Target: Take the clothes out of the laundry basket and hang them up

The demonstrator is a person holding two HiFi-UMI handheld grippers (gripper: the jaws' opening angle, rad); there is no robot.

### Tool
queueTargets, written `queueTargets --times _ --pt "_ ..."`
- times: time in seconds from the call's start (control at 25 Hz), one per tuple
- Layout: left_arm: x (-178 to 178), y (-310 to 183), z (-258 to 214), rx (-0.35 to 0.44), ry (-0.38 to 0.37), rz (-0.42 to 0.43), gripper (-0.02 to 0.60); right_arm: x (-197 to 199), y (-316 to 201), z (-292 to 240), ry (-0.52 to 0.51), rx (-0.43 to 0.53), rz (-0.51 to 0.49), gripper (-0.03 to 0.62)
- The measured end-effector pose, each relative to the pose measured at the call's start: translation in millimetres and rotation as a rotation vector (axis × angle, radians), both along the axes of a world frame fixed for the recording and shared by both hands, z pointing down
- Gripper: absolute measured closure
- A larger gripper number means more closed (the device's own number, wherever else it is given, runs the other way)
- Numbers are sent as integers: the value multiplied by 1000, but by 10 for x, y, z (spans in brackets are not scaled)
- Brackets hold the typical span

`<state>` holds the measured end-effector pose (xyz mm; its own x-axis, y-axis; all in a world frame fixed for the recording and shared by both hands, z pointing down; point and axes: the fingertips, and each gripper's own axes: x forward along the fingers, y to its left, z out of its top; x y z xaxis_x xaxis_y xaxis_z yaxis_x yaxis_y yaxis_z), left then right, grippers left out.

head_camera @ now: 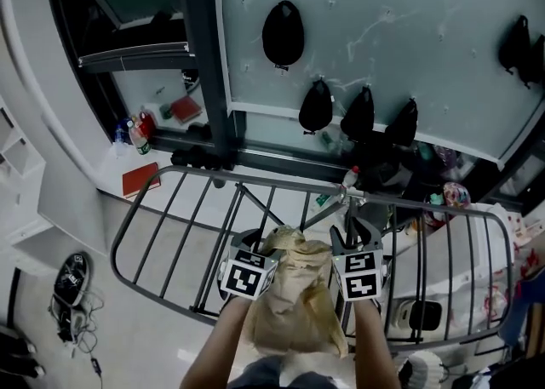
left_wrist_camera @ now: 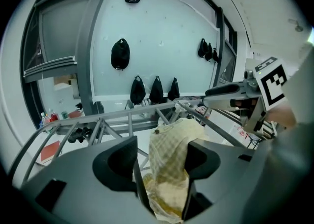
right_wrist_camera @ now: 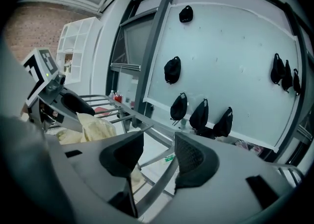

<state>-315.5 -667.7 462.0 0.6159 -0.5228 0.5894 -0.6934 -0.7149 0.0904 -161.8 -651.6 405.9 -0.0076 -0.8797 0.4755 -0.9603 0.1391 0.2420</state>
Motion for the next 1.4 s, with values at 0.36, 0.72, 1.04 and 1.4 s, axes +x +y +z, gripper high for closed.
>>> queueTargets --times 0.36,0.72,1.04,1.4 --pt "-151 583 63 -87 9 65 293 -19 319 -227 -26 61 0 410" --pt "34 729 -841 152 195 70 291 29 851 -636 -69 191 66 410" --pt "1602 1439 -1484 261 313 367 293 1194 1983 -1148 -42 332 329 411" --pt "3791 3493 -1673 211 416 810 293 2830 4479 -1308 20 406 779 411"
